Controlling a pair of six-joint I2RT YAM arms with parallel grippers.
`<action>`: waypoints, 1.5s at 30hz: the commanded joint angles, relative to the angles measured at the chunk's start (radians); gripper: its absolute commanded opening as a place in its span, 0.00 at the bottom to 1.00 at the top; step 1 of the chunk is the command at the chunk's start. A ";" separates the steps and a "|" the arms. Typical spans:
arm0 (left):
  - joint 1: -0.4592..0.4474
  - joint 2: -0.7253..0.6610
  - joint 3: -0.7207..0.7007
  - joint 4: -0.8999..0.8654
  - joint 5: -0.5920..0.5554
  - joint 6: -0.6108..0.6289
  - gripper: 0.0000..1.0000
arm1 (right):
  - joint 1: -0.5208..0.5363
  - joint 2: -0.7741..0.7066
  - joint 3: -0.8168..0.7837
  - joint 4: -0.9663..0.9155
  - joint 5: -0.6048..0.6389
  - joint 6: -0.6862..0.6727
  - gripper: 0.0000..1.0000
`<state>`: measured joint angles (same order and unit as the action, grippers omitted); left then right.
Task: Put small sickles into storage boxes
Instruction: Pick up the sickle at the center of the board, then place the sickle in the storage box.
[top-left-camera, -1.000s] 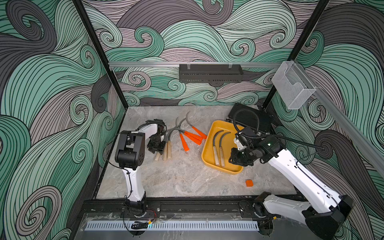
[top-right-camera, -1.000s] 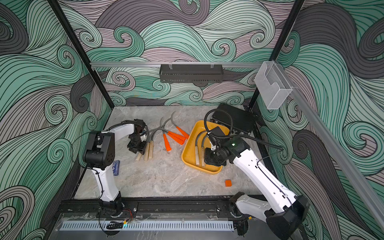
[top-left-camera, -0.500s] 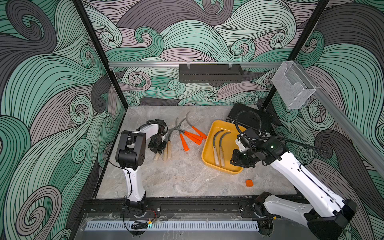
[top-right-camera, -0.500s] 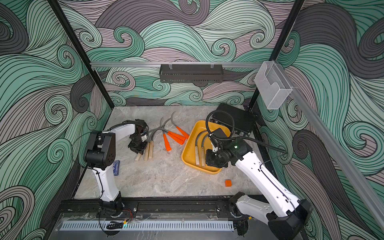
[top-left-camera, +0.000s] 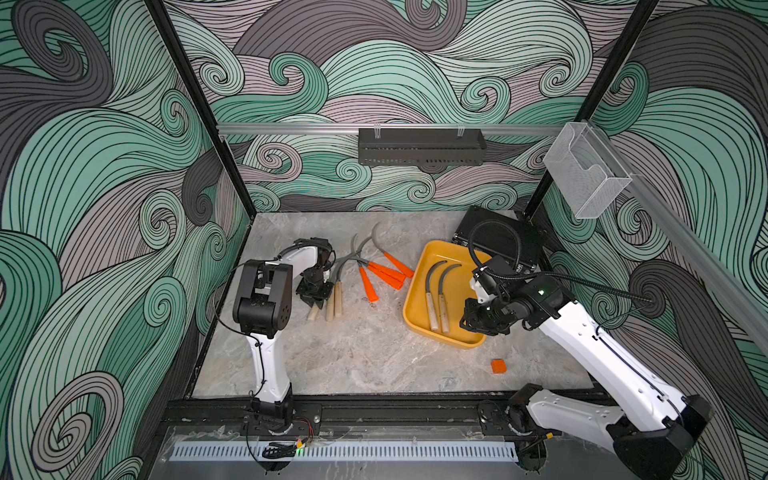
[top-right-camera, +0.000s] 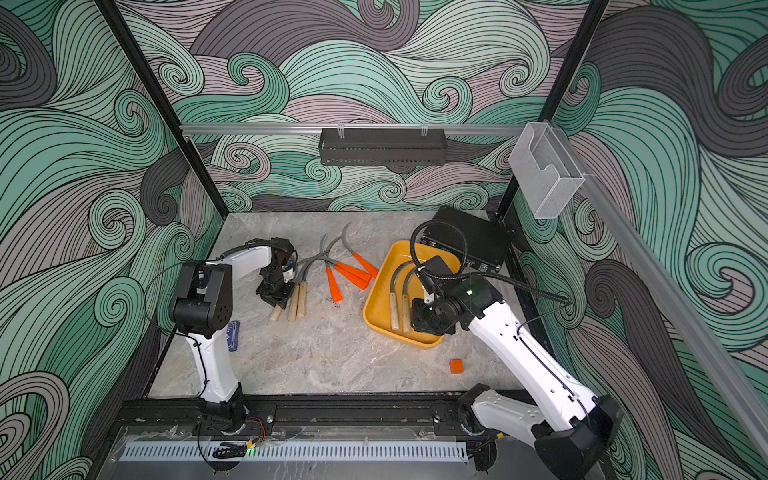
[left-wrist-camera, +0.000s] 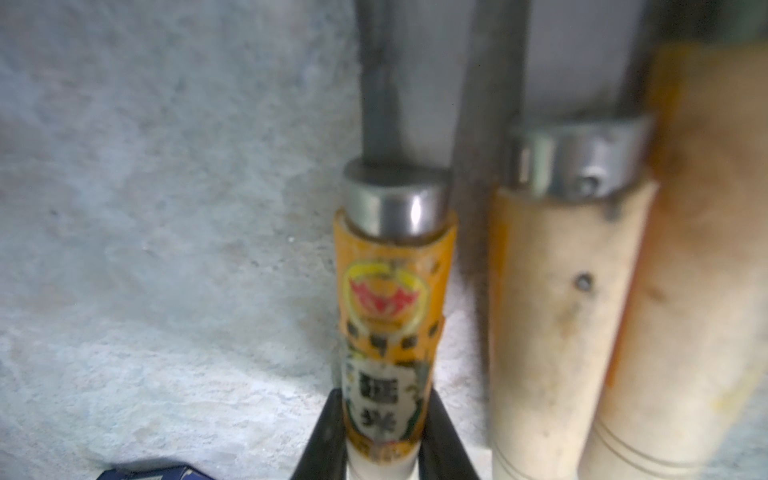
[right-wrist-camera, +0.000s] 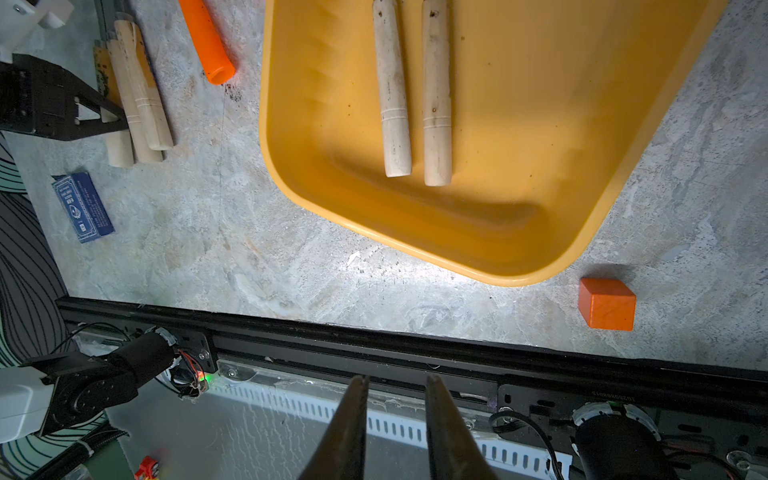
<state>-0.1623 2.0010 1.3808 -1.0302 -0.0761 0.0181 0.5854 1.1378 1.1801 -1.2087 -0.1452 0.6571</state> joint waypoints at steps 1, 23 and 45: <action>0.000 -0.052 0.070 -0.058 0.004 0.020 0.00 | 0.002 0.018 0.032 -0.009 0.014 -0.020 0.28; 0.012 -0.226 0.407 -0.326 0.309 0.157 0.00 | -0.012 0.123 0.170 0.204 -0.175 0.004 0.33; 0.044 -0.202 0.734 -0.768 1.157 0.399 0.00 | -0.005 0.331 0.315 0.912 -0.436 0.299 0.40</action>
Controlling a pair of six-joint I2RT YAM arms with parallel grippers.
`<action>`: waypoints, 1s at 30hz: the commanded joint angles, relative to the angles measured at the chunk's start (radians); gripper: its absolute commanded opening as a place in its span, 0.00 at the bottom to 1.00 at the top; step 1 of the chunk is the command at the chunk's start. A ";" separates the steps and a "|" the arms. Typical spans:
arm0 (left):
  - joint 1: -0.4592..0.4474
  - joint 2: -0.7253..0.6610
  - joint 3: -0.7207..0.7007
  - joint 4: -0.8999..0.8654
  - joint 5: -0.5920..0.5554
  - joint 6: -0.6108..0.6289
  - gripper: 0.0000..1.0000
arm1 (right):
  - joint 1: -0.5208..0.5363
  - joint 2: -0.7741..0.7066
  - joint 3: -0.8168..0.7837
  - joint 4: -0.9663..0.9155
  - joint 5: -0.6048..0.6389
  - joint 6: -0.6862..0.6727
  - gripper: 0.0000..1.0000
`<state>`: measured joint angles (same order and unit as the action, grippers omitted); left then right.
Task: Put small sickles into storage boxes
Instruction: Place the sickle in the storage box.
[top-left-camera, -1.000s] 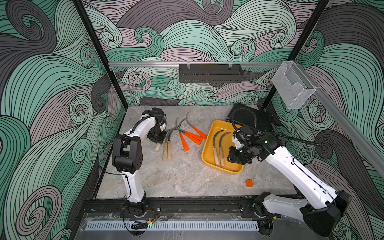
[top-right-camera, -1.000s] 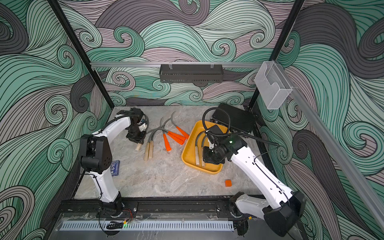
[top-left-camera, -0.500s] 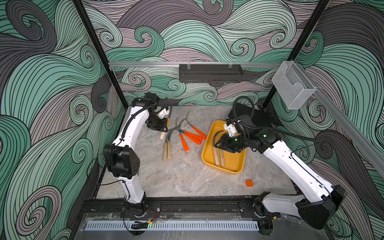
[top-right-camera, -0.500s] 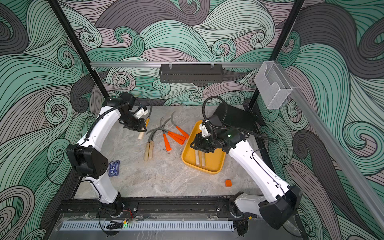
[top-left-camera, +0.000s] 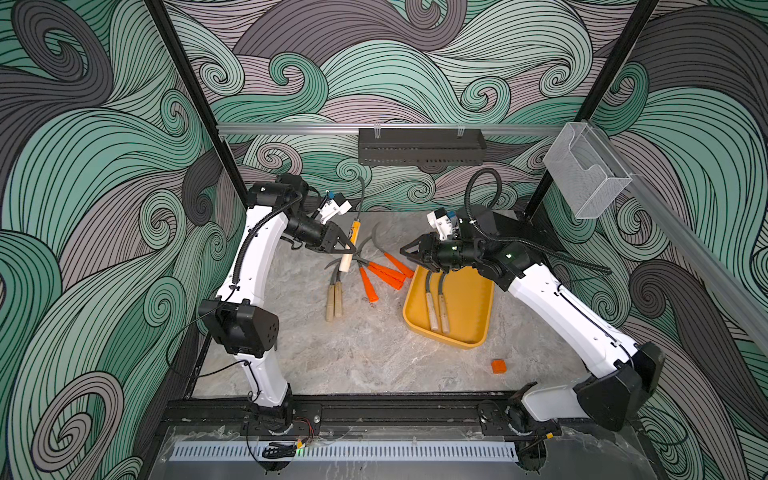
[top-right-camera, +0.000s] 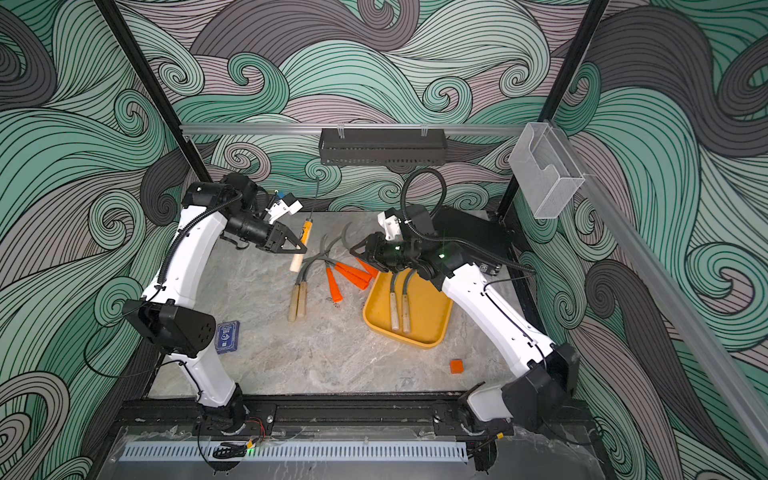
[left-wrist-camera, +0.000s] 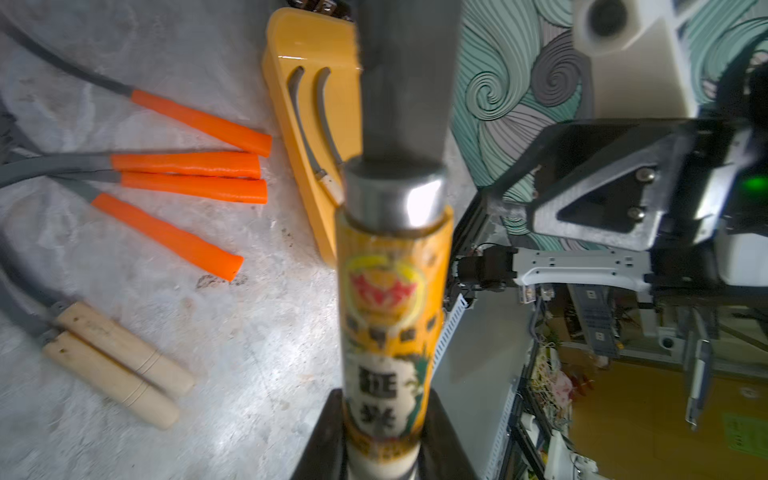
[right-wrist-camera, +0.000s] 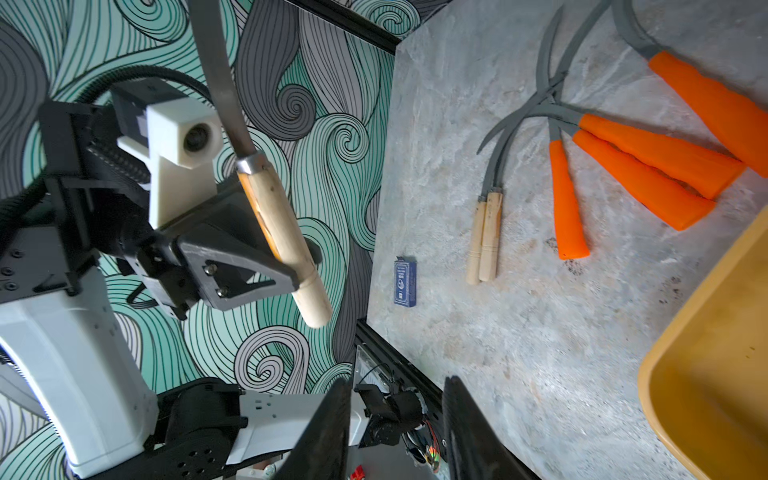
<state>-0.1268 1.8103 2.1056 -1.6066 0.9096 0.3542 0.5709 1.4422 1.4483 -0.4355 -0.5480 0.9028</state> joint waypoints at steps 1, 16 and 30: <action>0.009 -0.011 0.010 -0.191 0.190 0.063 0.00 | 0.014 0.042 0.060 0.172 -0.040 0.068 0.40; 0.007 0.026 0.053 -0.191 0.344 0.065 0.00 | 0.057 0.257 0.292 0.282 -0.044 0.099 0.44; 0.007 0.082 0.114 -0.191 0.382 0.053 0.00 | 0.069 0.221 0.263 0.333 -0.035 0.105 0.44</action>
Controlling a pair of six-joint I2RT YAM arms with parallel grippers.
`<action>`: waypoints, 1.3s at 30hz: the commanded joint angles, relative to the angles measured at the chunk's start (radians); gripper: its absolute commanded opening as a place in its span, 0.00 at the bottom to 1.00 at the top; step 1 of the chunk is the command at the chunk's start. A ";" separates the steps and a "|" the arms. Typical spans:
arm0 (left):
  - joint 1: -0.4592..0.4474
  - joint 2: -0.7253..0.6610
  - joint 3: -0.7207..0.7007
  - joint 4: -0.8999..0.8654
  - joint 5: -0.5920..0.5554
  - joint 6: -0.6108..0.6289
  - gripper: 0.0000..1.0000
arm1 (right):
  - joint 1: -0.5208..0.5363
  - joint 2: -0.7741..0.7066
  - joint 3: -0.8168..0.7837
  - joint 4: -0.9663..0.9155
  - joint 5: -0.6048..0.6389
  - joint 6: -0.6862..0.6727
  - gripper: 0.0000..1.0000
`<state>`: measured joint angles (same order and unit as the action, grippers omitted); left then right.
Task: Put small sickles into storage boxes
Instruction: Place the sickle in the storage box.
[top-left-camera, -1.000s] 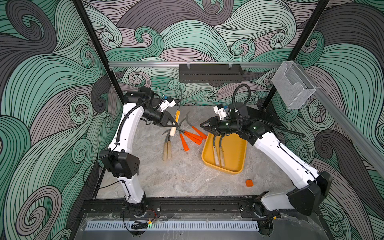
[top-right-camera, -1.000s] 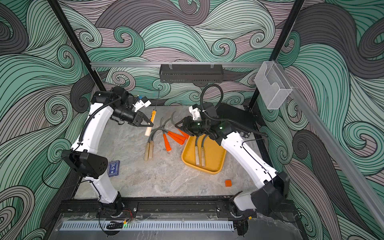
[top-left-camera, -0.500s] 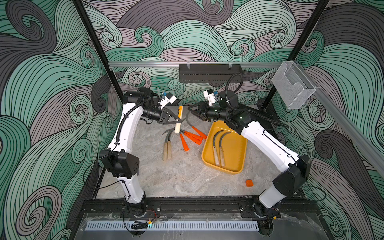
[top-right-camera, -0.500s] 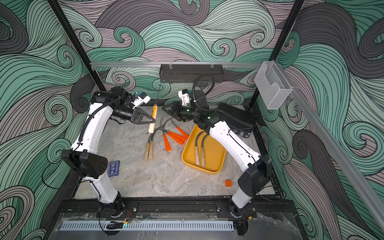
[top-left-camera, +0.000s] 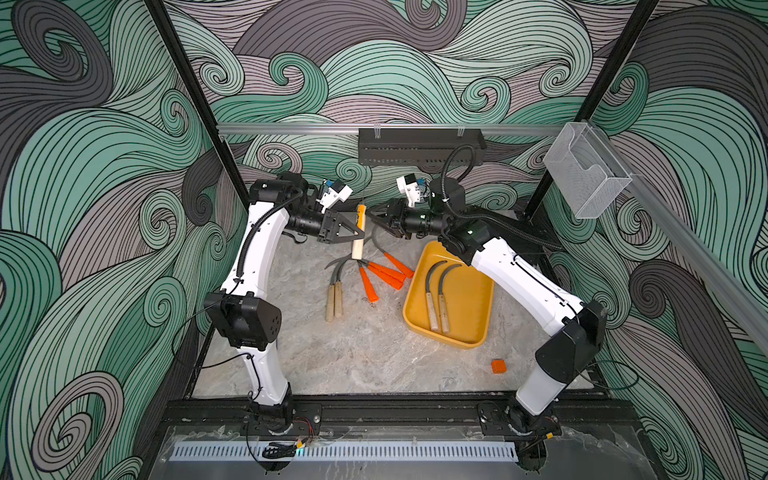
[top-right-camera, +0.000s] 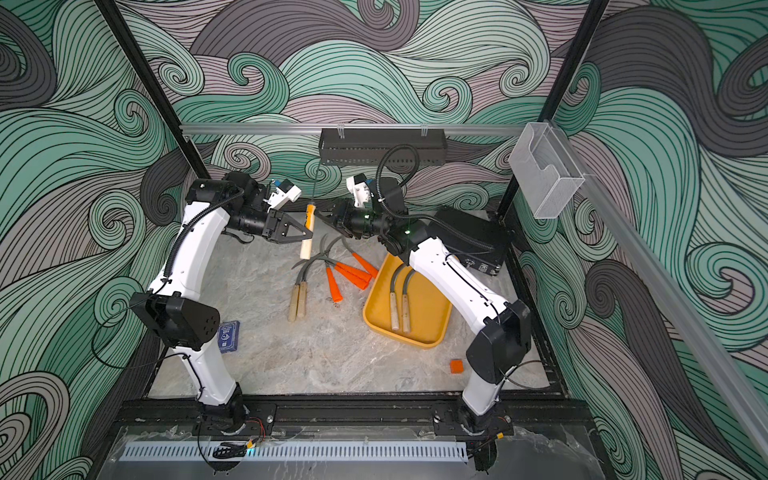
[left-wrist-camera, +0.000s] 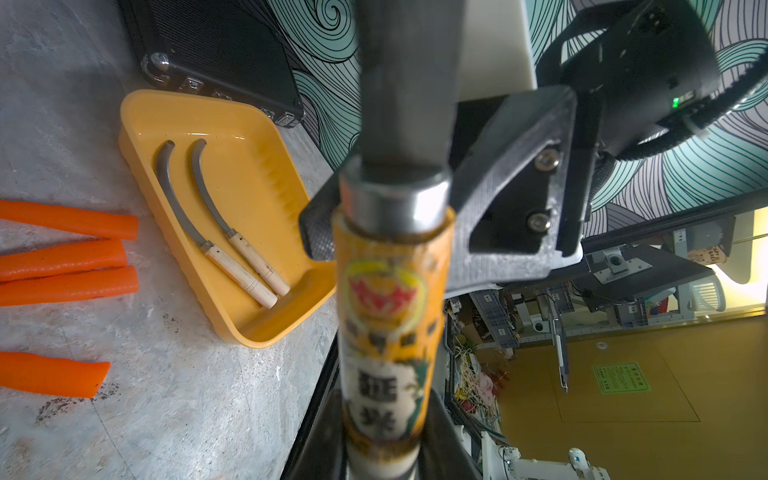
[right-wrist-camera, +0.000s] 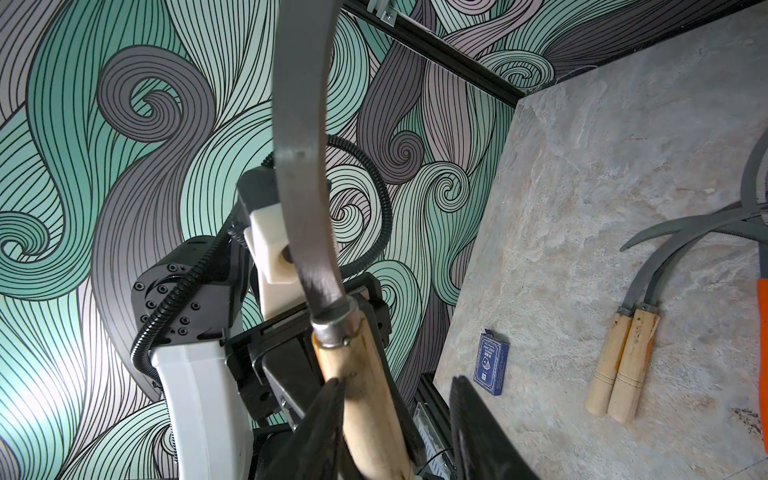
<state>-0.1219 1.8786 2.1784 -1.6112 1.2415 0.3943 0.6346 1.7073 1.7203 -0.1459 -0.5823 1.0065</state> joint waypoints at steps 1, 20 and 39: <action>0.002 0.017 0.043 -0.187 0.059 0.012 0.00 | 0.005 -0.046 -0.008 0.047 -0.005 0.001 0.44; -0.033 0.045 0.062 -0.188 0.116 0.003 0.00 | 0.013 0.047 0.118 -0.013 -0.049 -0.040 0.41; -0.039 0.021 0.058 -0.188 0.145 0.003 0.00 | 0.030 0.095 0.178 -0.033 -0.061 -0.084 0.39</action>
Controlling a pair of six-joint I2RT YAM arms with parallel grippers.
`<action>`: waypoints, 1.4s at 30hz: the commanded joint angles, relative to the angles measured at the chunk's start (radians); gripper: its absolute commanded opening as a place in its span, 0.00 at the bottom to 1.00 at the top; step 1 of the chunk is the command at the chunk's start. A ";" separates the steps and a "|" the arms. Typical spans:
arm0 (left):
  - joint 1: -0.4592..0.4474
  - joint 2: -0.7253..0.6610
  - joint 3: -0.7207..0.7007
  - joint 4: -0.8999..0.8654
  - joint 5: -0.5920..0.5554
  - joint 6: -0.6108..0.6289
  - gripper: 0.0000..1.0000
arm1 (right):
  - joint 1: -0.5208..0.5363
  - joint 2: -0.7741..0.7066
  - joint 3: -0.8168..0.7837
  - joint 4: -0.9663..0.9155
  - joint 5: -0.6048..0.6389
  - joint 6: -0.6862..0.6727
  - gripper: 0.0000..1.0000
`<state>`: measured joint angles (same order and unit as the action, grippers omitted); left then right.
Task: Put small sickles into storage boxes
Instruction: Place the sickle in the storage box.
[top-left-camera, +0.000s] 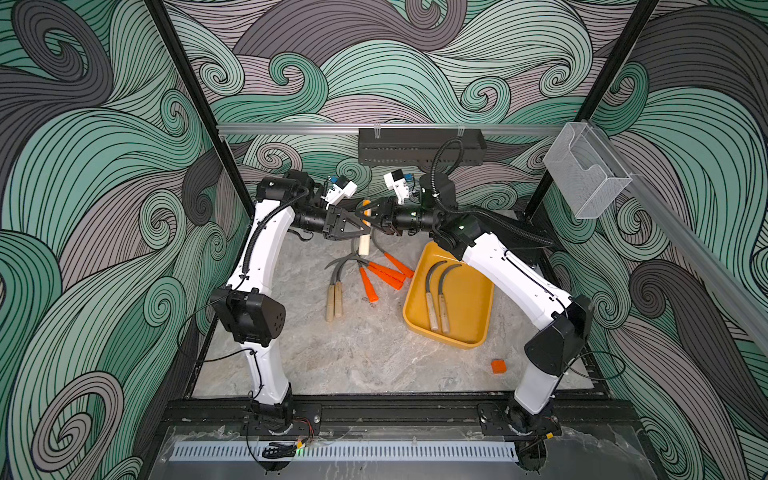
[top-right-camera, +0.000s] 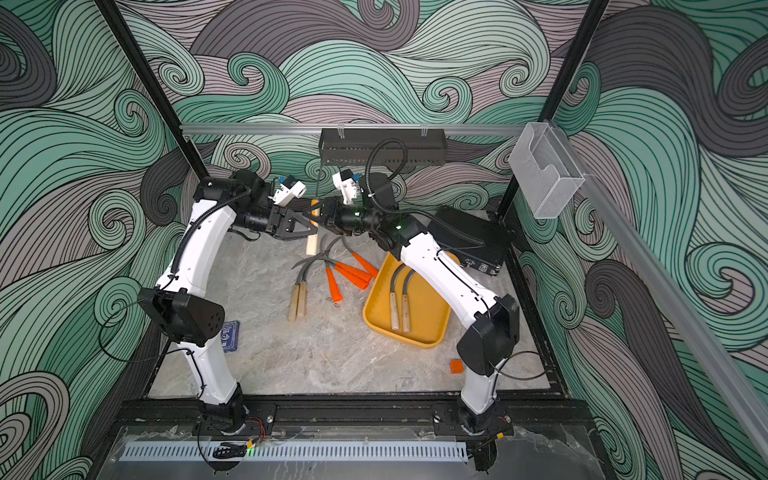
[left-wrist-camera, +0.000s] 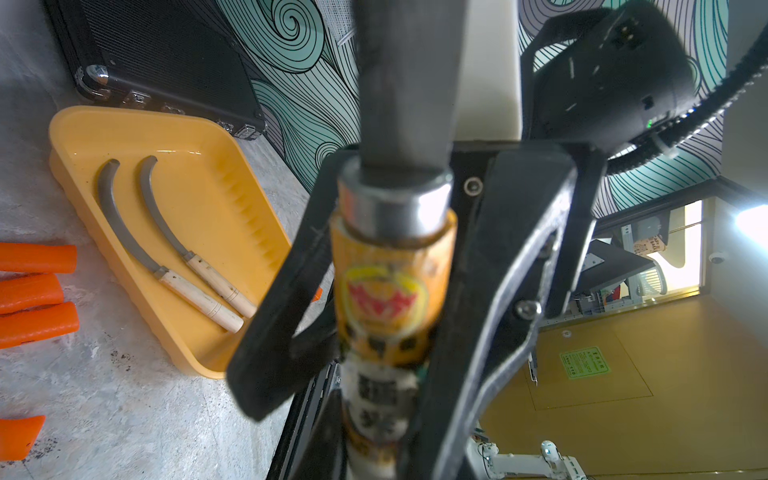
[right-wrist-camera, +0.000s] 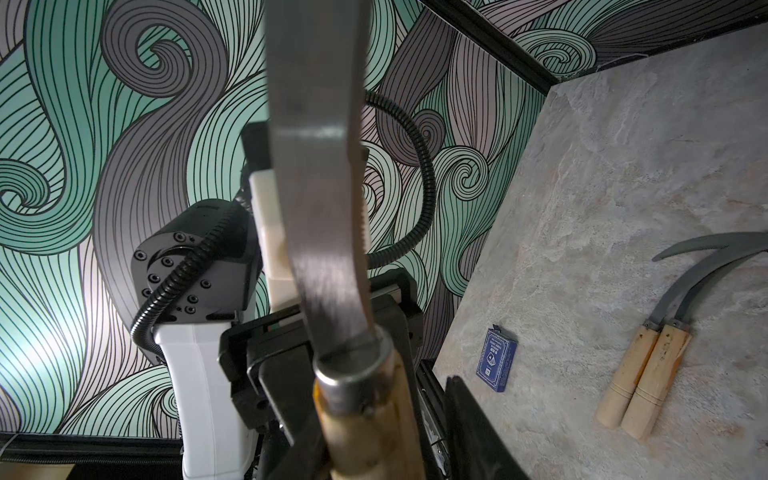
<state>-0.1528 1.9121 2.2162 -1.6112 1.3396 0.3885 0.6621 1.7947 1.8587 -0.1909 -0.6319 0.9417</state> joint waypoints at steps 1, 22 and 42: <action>-0.009 -0.015 0.017 -0.188 0.046 0.009 0.00 | 0.003 0.011 0.042 0.013 -0.010 -0.020 0.38; -0.011 -0.024 0.015 -0.187 -0.024 0.023 0.50 | 0.005 0.052 0.125 0.022 -0.015 -0.003 0.00; -0.007 -0.078 0.094 -0.005 -0.220 -0.098 0.78 | -0.018 -0.001 0.121 -0.155 0.080 -0.117 0.00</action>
<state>-0.1596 1.8835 2.2700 -1.6096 1.1400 0.3206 0.6590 1.8465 1.9884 -0.3199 -0.5915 0.8658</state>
